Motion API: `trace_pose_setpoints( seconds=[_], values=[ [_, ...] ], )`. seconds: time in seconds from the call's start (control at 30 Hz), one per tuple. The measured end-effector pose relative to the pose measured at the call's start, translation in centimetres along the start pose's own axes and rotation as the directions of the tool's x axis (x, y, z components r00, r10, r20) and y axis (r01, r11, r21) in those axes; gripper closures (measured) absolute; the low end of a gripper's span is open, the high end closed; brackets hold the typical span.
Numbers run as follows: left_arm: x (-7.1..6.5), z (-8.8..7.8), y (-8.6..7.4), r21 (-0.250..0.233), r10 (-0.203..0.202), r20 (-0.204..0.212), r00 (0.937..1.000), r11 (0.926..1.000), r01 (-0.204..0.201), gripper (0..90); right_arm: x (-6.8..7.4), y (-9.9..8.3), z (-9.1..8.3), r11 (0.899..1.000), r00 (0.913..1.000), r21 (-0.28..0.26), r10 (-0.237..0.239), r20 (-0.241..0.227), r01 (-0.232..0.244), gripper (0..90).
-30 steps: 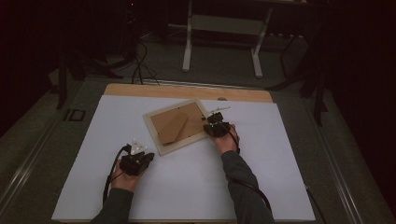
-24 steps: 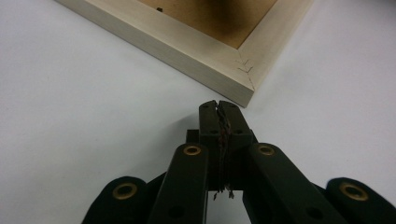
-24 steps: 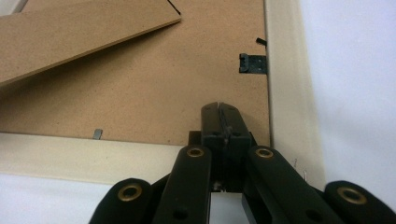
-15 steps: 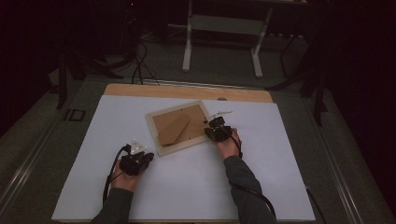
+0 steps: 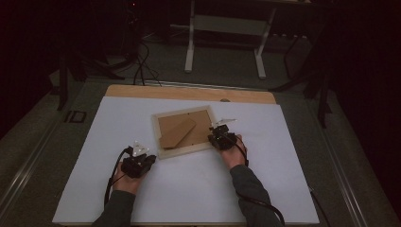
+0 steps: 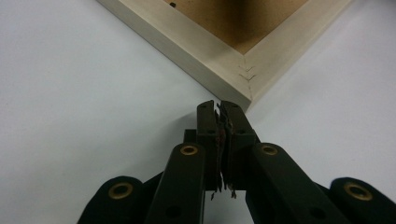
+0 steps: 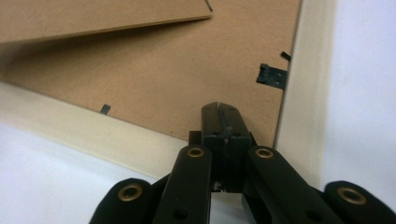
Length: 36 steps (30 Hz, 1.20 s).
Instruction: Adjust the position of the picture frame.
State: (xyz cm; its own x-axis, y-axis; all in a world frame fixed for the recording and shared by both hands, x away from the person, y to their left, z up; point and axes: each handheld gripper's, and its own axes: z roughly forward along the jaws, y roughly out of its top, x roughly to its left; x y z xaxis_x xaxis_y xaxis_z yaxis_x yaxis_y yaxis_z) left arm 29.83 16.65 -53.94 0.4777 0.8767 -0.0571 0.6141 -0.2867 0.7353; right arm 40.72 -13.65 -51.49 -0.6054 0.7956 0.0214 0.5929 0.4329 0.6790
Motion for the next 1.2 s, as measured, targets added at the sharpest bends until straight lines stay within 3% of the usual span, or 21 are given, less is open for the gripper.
trace_pose_setpoints(
  seconds=[0.33, 0.5, 0.63, 0.7, 0.8, 0.9, 1.2],
  values=[
    [-0.1, 0.1, 0.0, 0.004, 0.008, -0.003, 1.0000, 1.0000, -0.008, 87.6, 1.3, -1.3, -1.3, 0.999, 0.9990, 0.005, -0.044, 0.014, 0.044, 90.0],
    [0.0, 0.1, 0.0, 0.004, 0.007, -0.002, 1.0000, 1.0000, -0.007, 87.4, 1.6, -1.8, -1.6, 0.999, 0.9991, 0.004, -0.042, 0.007, 0.042, 90.0],
    [0.2, 0.0, 0.0, -0.002, -0.004, -0.001, 1.0000, 1.0000, 0.004, 86.3, 1.7, -1.8, -1.7, 0.997, 0.9974, 0.005, -0.071, 0.010, 0.071, 90.0],
    [0.7, -0.2, 0.0, -0.011, -0.036, 0.007, 0.9993, 0.9993, 0.036, 86.3, 1.5, -1.8, -1.9, 0.995, 0.9949, 0.003, -0.098, 0.026, 0.097, 90.0],
    [1.2, -0.4, 0.0, -0.017, -0.068, 0.010, 0.9977, 0.9975, 0.068, 87.9, 0.6, -1.9, -2.8, 0.997, 0.9972, -0.043, -0.063, 0.039, 0.065, 90.0],
    [1.3, -0.4, 0.0, -0.018, -0.073, 0.007, 0.9973, 0.9971, 0.073, 89.4, -0.9, -1.9, -3.9, 0.997, 0.9985, -0.079, -0.017, 0.053, 0.021, 90.0],
    [1.5, 0.7, 1.0, -0.009, -0.104, -0.001, 0.9946, 0.9946, 0.104, 90.0, -3.5, -3.2, -4.5, 0.997, 0.9939, -0.051, 0.055, 0.095, -0.050, 90.0]
  ],
)
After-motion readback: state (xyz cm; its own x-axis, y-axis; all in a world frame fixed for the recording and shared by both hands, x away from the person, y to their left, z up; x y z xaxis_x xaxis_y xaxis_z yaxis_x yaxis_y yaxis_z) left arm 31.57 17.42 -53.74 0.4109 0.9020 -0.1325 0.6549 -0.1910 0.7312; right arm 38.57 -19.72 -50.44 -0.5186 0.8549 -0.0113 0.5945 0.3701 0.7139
